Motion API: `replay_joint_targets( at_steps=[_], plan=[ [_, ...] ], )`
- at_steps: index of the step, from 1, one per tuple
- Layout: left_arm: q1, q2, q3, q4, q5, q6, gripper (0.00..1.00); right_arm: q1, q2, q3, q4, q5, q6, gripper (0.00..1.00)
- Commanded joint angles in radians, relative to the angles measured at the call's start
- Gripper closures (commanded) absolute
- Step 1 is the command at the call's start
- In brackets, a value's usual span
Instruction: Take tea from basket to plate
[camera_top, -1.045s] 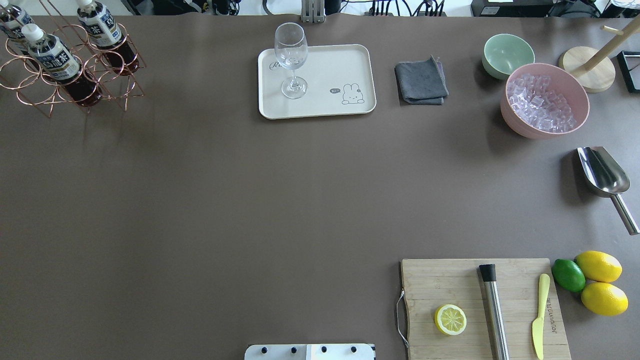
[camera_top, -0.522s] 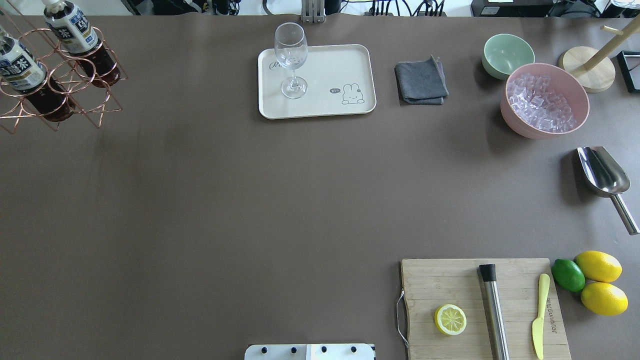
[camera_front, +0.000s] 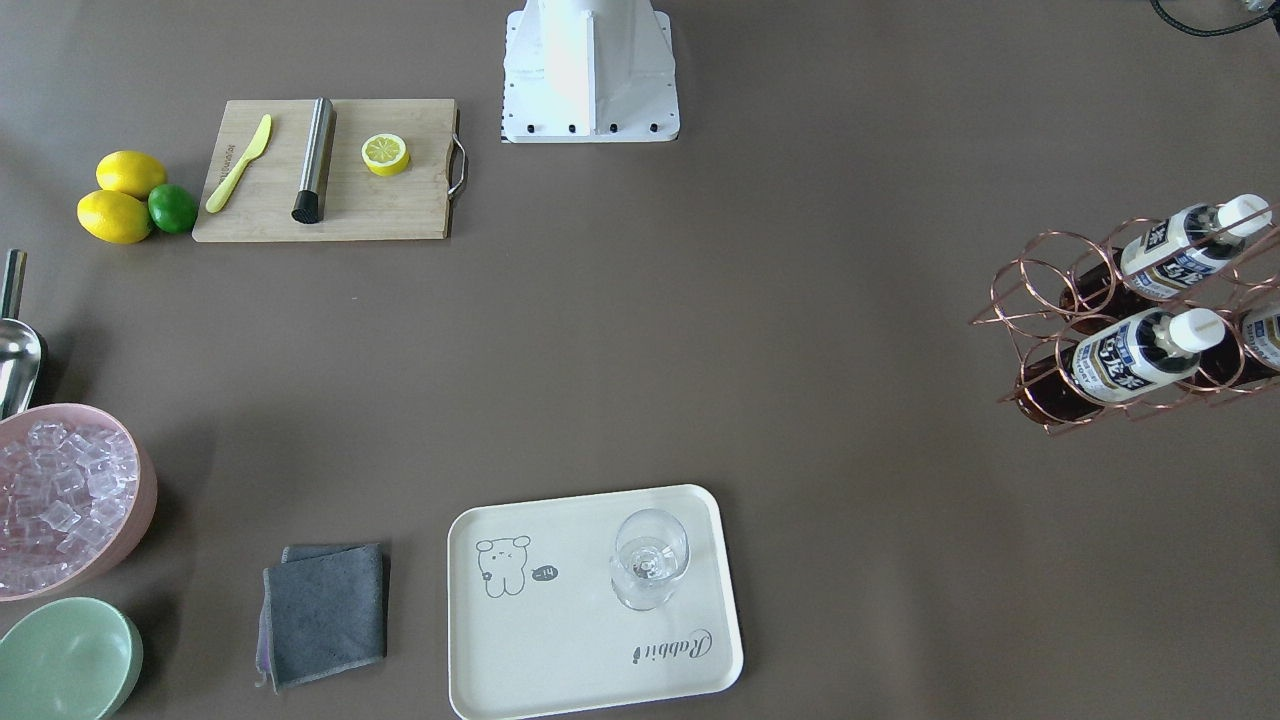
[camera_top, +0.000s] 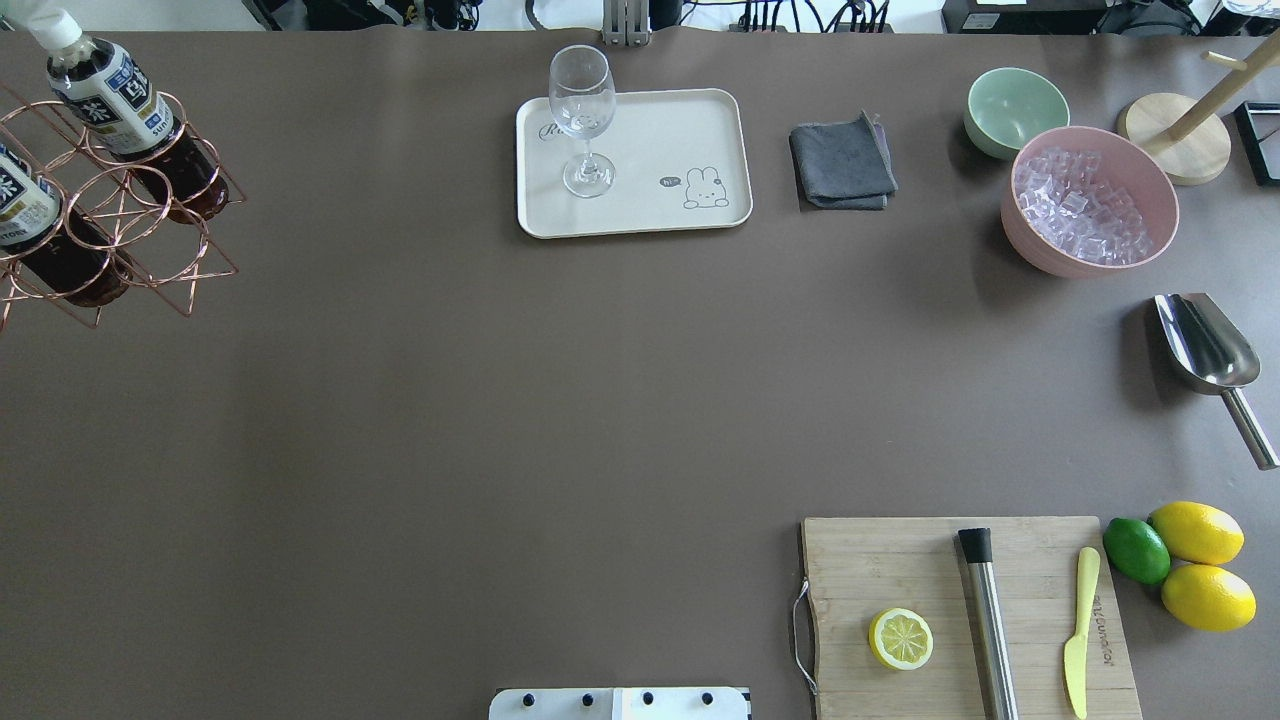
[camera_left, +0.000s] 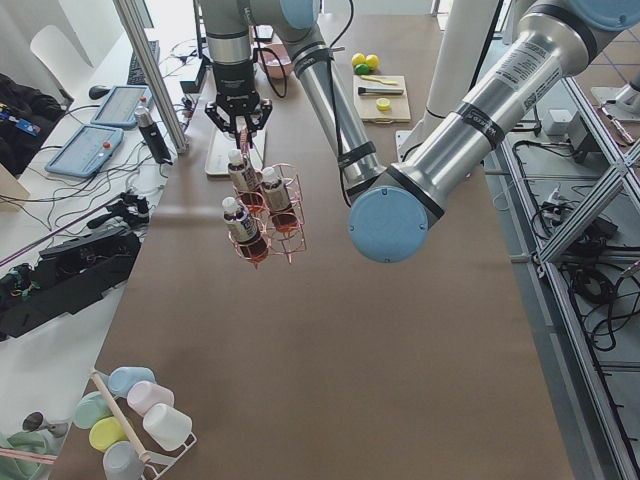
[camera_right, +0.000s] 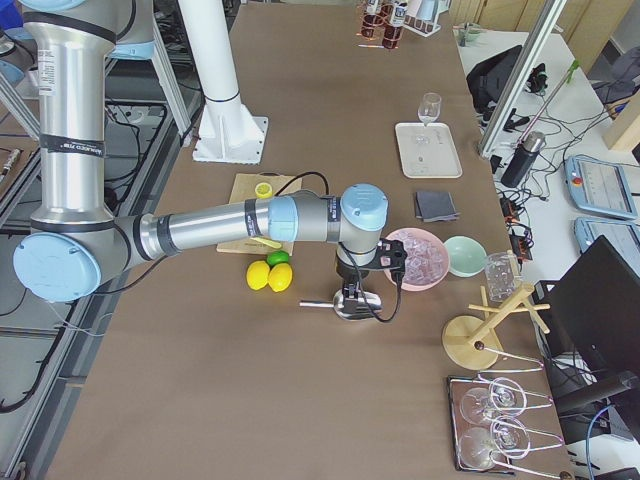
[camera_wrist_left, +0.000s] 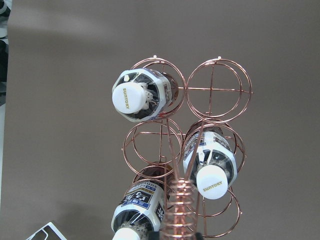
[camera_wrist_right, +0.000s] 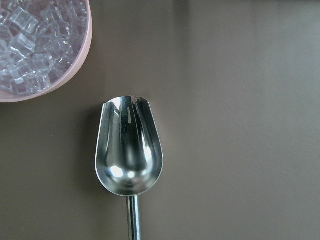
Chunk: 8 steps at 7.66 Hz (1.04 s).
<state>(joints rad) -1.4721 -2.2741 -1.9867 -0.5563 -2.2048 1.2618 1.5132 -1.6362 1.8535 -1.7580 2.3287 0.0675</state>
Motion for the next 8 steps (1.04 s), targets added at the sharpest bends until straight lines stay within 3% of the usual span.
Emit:
replay_joint_targets(
  at_steps=[1, 3, 5, 7, 8],
  plan=[
    [0.018, -0.007, -0.212, 0.200, -0.060, -0.083, 1.00, -0.001, -0.004, -0.003, 0.002, 0.001, -0.002, 0.00],
    [0.122, -0.040, -0.301, 0.205, -0.069, -0.282, 1.00, 0.001, -0.017, -0.011, 0.003, -0.023, 0.006, 0.00],
    [0.331, -0.099, -0.406, 0.204, -0.052, -0.582, 1.00, 0.001, -0.045, -0.036, 0.005, -0.025, 0.003, 0.00],
    [0.516, -0.188, -0.406, 0.193, 0.055, -0.818, 1.00, 0.004, -0.012, -0.017, 0.006, -0.026, 0.002, 0.00],
    [0.565, -0.191, -0.405, 0.173, 0.060, -0.882, 1.00, 0.004, -0.004, -0.014, 0.006, -0.025, 0.002, 0.00]
  ],
)
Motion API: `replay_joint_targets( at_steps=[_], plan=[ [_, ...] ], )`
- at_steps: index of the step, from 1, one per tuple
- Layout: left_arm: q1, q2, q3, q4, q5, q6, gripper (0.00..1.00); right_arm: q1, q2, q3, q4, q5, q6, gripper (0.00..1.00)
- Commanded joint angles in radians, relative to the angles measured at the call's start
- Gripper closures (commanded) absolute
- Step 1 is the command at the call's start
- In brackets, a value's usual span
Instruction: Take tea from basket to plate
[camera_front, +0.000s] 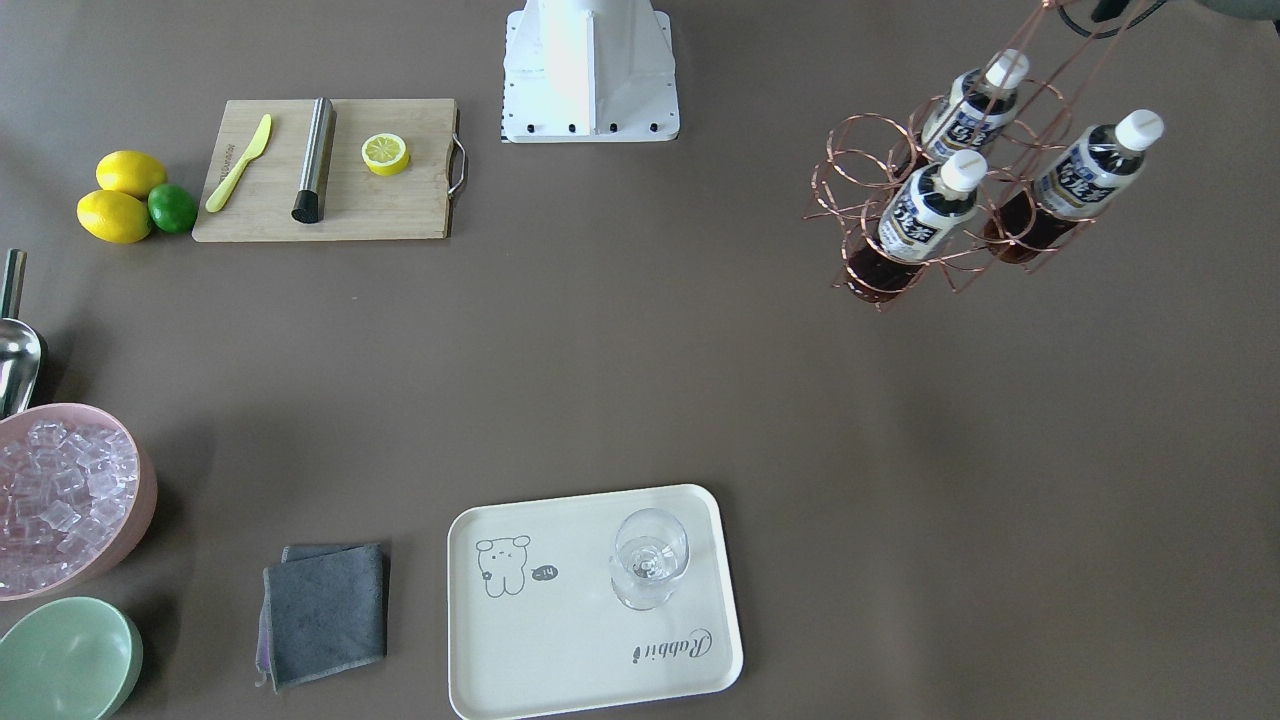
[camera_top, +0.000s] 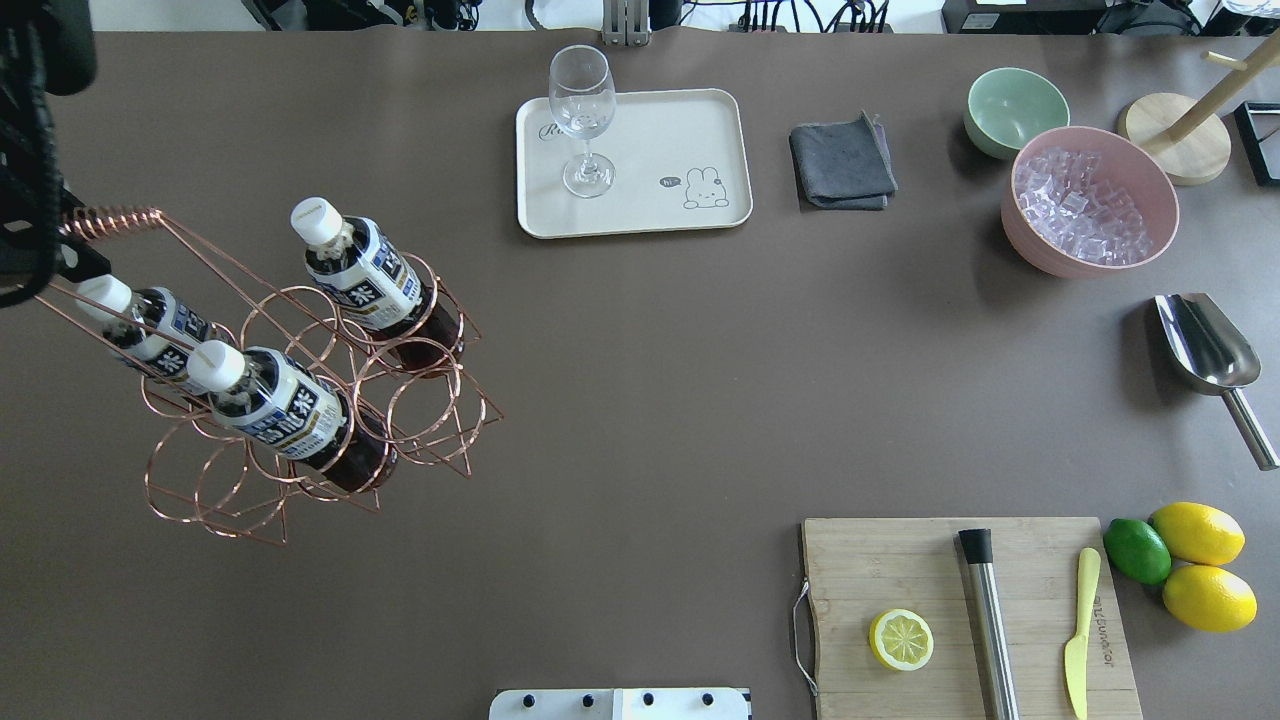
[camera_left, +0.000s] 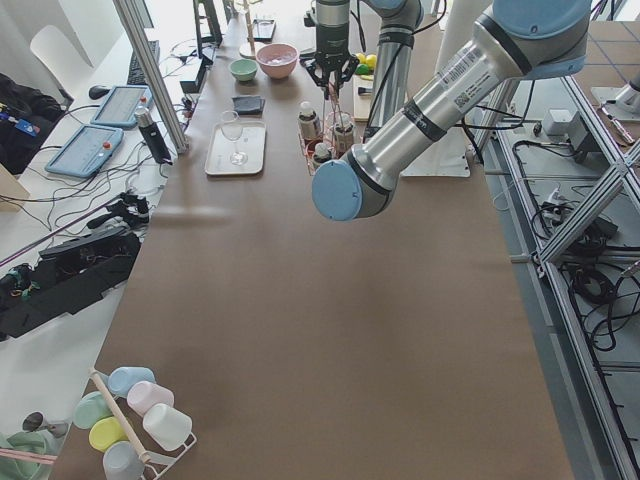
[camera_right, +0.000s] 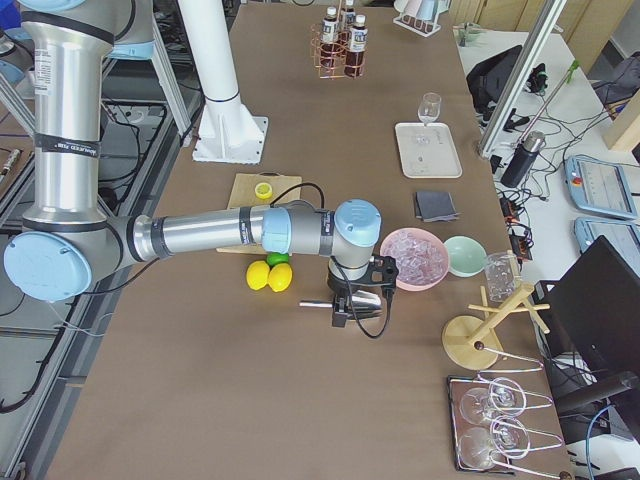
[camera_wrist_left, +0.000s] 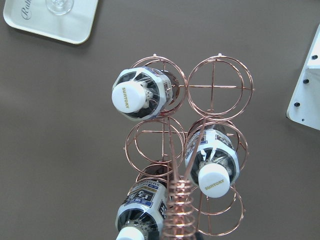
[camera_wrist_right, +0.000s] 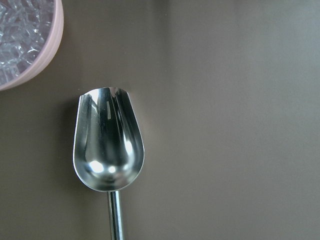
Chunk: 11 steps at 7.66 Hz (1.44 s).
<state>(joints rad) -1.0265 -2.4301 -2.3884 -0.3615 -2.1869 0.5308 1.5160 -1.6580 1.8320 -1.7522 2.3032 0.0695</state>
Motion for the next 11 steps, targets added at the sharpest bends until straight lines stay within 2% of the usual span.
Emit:
replay_joint_targets(
  at_steps=[1, 3, 4, 5, 7, 9, 10, 11],
  plan=[
    [0.172, -0.040, -0.003, -0.048, 0.048, -0.216, 1.00, 0.001, 0.020, 0.007, 0.000, 0.004, 0.000, 0.00],
    [0.262, -0.043, 0.008, -0.097, 0.120, -0.320, 1.00, -0.002, 0.015, -0.013, -0.003, 0.010, 0.004, 0.00],
    [0.305, -0.043, 0.029, -0.105, 0.125, -0.336, 1.00, -0.067, 0.023, -0.051, 0.052, 0.027, 0.001, 0.00],
    [0.347, -0.047, 0.059, -0.149, 0.154, -0.395, 1.00, -0.068, 0.027, -0.043, 0.130, 0.024, 0.006, 0.00],
    [0.402, -0.069, 0.098, -0.236, 0.209, -0.428, 1.00, -0.065, 0.012, 0.028, 0.146, 0.056, 0.012, 0.00],
    [0.419, -0.115, 0.136, -0.255, 0.222, -0.428, 1.00, -0.065, 0.007, 0.038, 0.149, 0.056, -0.002, 0.00],
    [0.451, -0.124, 0.144, -0.266, 0.257, -0.428, 1.00, -0.063, 0.001, 0.073, 0.184, 0.058, -0.010, 0.00],
    [0.468, -0.129, 0.164, -0.289, 0.274, -0.430, 1.00, -0.050, -0.081, 0.143, 0.248, 0.062, -0.010, 0.00]
  ],
)
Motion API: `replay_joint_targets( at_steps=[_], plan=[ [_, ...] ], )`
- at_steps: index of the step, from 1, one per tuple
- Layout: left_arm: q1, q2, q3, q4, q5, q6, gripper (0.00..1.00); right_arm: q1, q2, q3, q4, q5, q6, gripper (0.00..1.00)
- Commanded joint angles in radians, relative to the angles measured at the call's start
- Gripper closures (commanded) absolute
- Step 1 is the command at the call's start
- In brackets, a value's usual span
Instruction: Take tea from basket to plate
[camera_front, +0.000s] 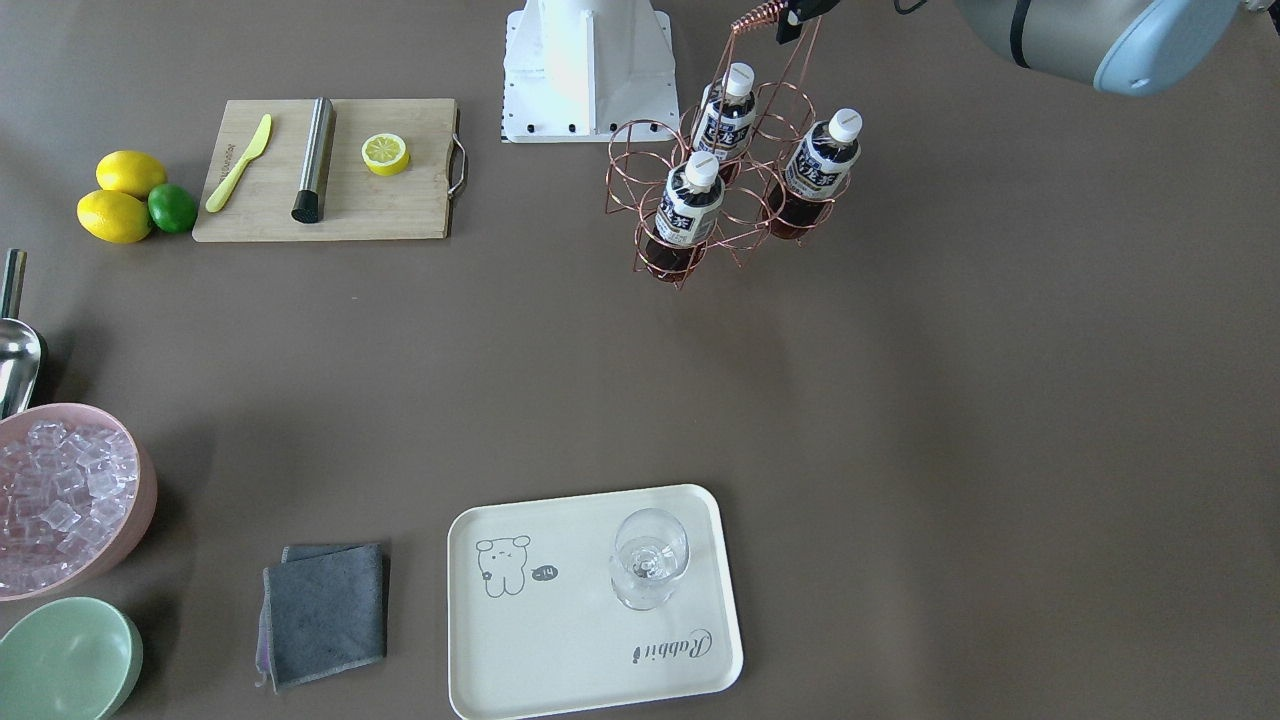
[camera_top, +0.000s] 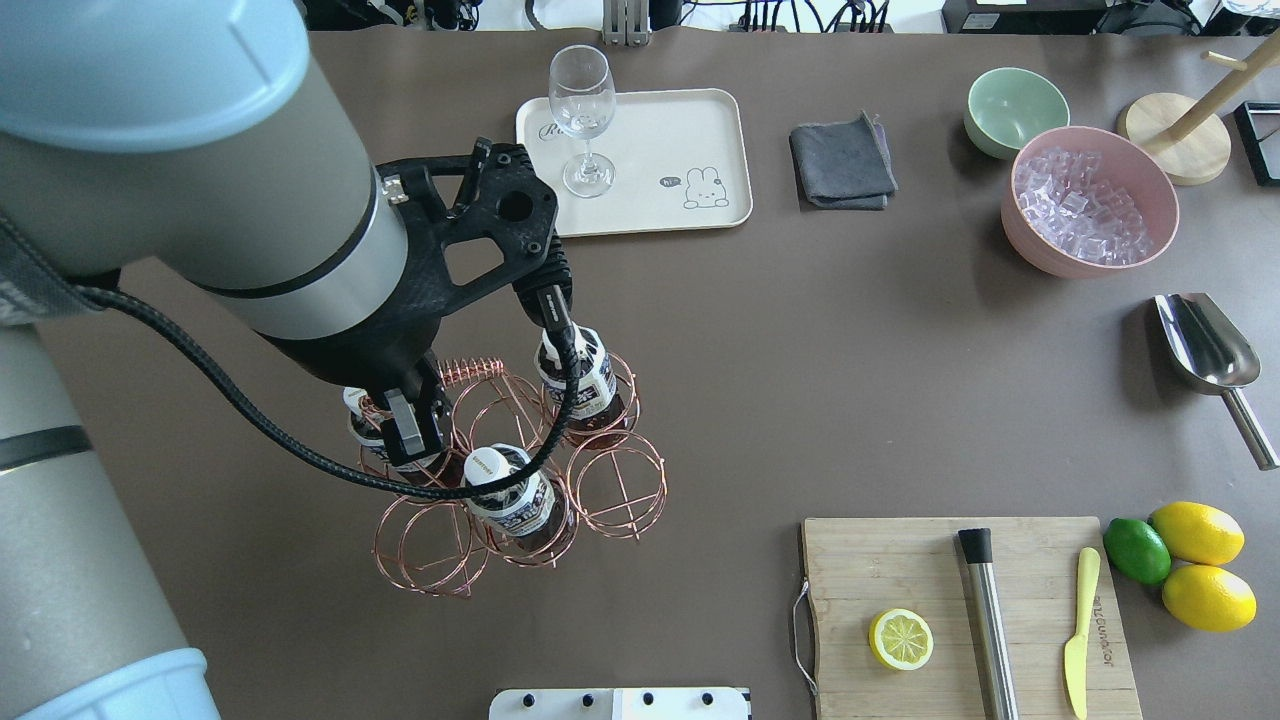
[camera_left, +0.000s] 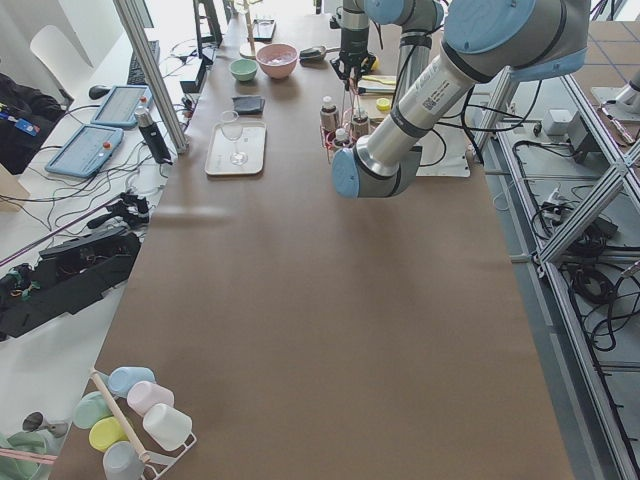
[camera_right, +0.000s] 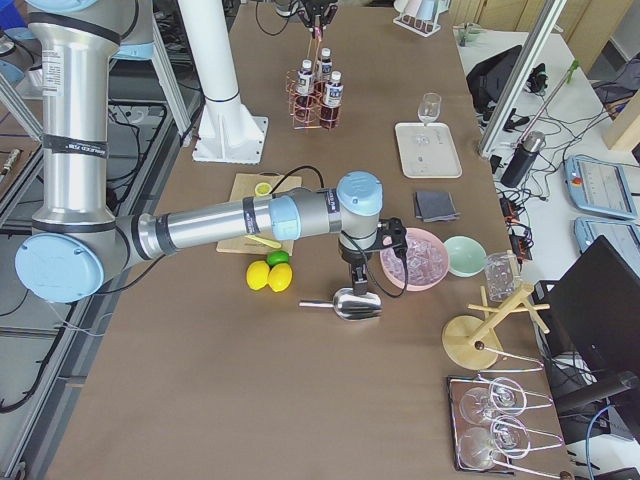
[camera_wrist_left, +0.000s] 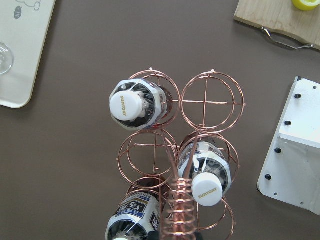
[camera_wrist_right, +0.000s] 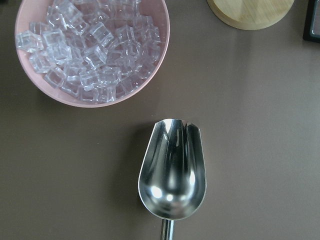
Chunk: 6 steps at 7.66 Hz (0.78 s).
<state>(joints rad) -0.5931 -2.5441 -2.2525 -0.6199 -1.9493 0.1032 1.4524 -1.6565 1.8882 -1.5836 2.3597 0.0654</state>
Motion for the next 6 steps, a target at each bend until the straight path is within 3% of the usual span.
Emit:
replay_joint_targets(
  at_steps=[1, 2, 4, 6],
  plan=[
    [0.036, -0.036, 0.060, -0.053, 0.036, -0.002, 1.00, 0.029, -0.188, 0.103, 0.214, 0.054, -0.001, 0.00],
    [0.048, -0.044, 0.109, -0.085, 0.032, -0.005, 1.00, 0.031, -0.248, 0.088, 0.394, 0.067, 0.007, 0.00],
    [0.056, -0.141, 0.259, -0.110, 0.035, -0.003, 1.00, 0.031, -0.289, 0.085, 0.438, 0.105, 0.001, 0.00],
    [0.076, -0.140, 0.269, -0.139, 0.038, -0.002, 1.00, 0.022, -0.287, 0.068, 0.447, 0.072, -0.176, 0.00]
  ],
)
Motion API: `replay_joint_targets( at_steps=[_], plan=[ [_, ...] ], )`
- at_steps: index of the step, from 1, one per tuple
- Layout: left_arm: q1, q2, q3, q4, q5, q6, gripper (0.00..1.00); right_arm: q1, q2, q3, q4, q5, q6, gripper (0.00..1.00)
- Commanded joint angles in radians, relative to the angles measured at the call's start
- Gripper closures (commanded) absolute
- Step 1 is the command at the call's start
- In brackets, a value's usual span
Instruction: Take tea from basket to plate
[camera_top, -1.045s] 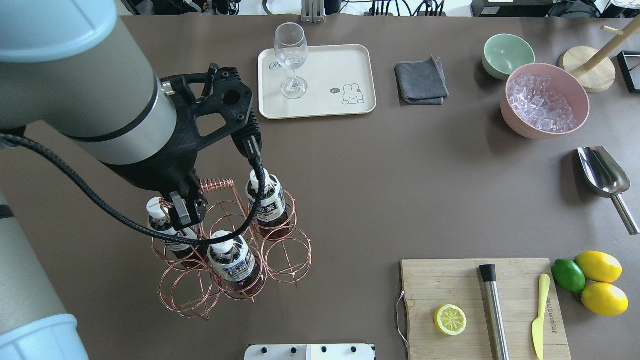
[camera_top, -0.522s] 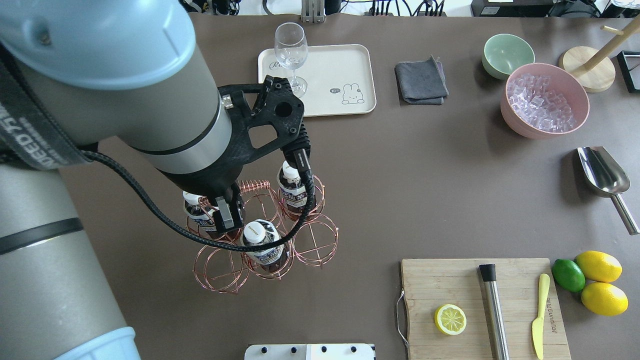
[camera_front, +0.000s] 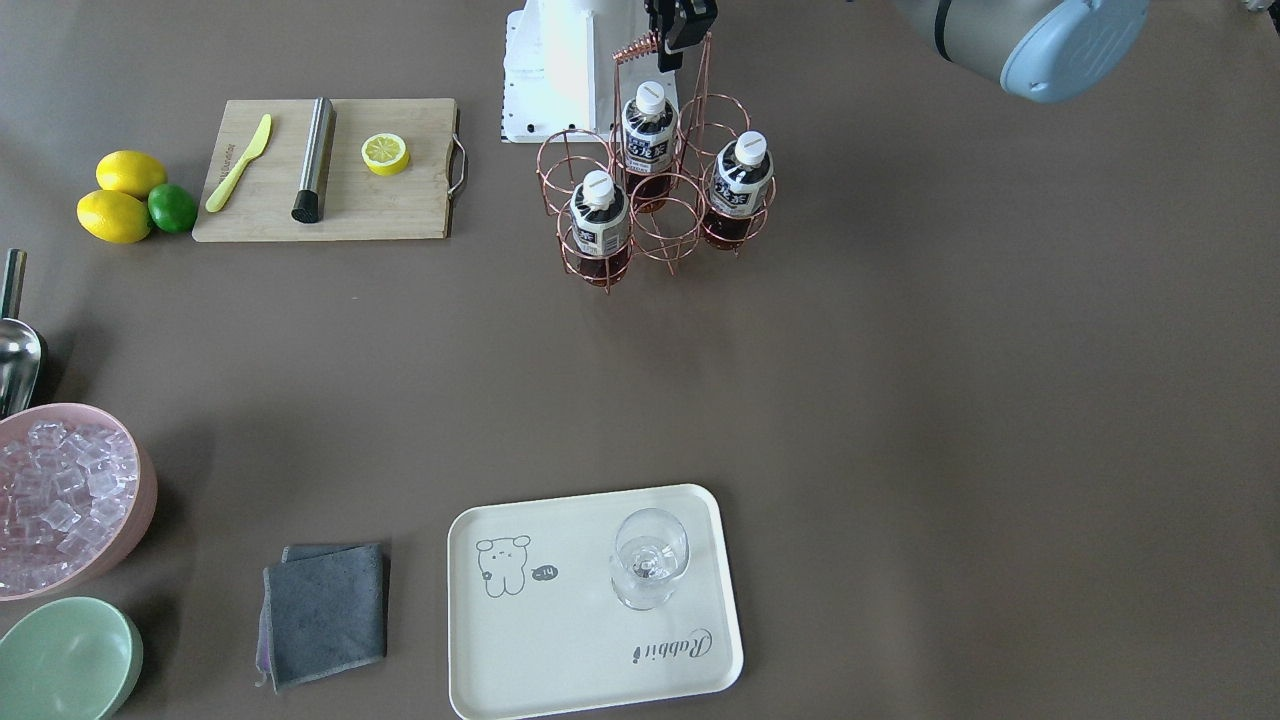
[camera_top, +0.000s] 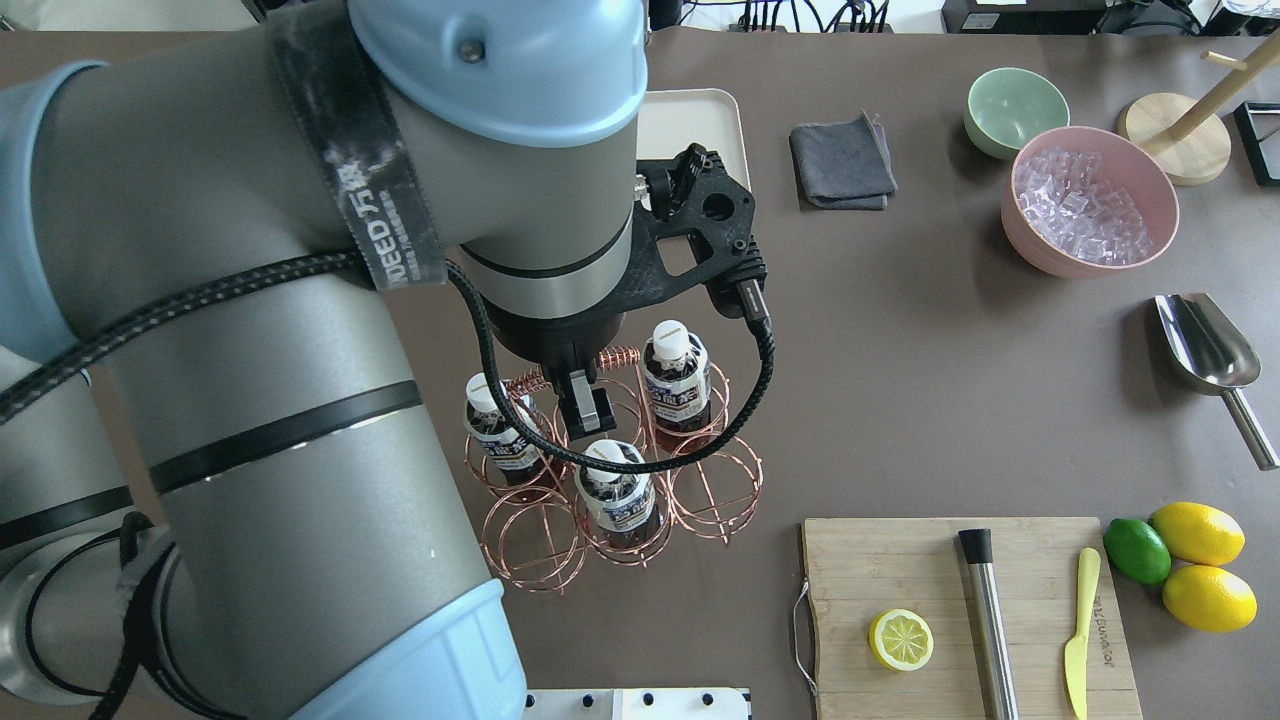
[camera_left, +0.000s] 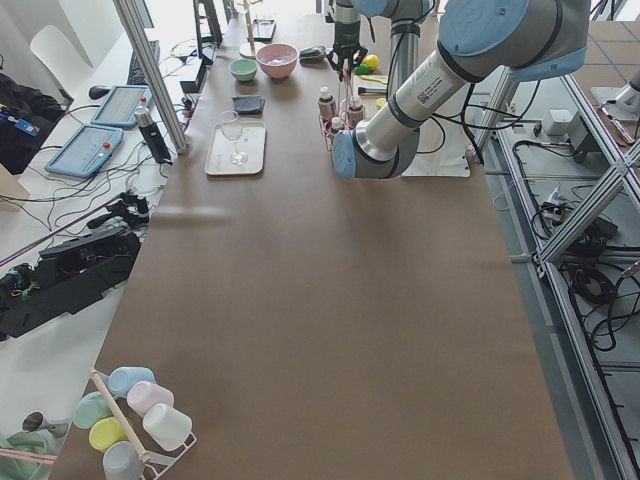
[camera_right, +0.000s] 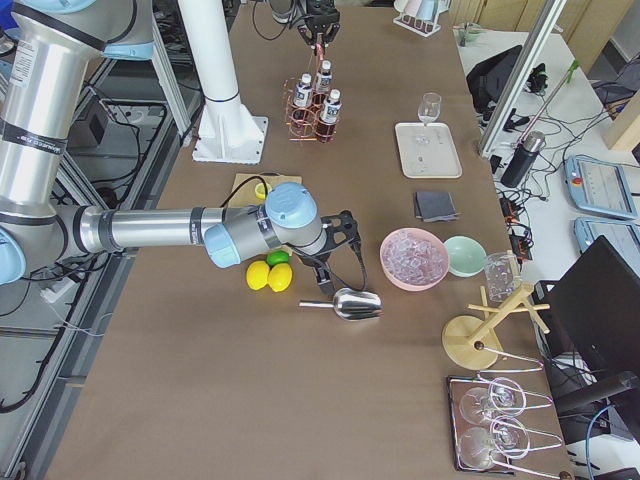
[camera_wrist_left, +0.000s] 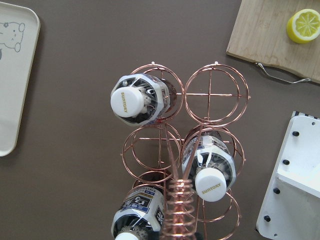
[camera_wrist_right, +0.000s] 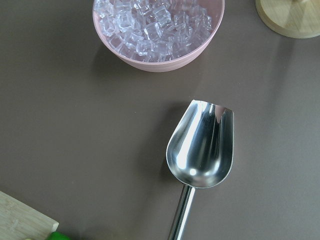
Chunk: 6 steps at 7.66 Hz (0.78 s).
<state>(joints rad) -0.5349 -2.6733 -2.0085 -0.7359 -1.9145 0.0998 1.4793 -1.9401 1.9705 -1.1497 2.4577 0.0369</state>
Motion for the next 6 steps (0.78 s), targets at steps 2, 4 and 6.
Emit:
replay_joint_targets(
  at_steps=[2, 4, 6],
  plan=[
    [0.018, -0.014, 0.048, -0.037, 0.008, 0.017, 1.00, 0.050, -0.007, -0.018, 0.016, -0.005, -0.294, 0.00],
    [0.019, -0.013, 0.080, -0.069, 0.026, 0.029, 1.00, 0.106, -0.013, -0.030, 0.010, -0.045, -0.552, 0.00],
    [0.019, -0.011, 0.076, -0.069, 0.026, 0.029, 1.00, 0.148, -0.010, -0.068, 0.005, -0.061, -0.781, 0.01]
  ],
)
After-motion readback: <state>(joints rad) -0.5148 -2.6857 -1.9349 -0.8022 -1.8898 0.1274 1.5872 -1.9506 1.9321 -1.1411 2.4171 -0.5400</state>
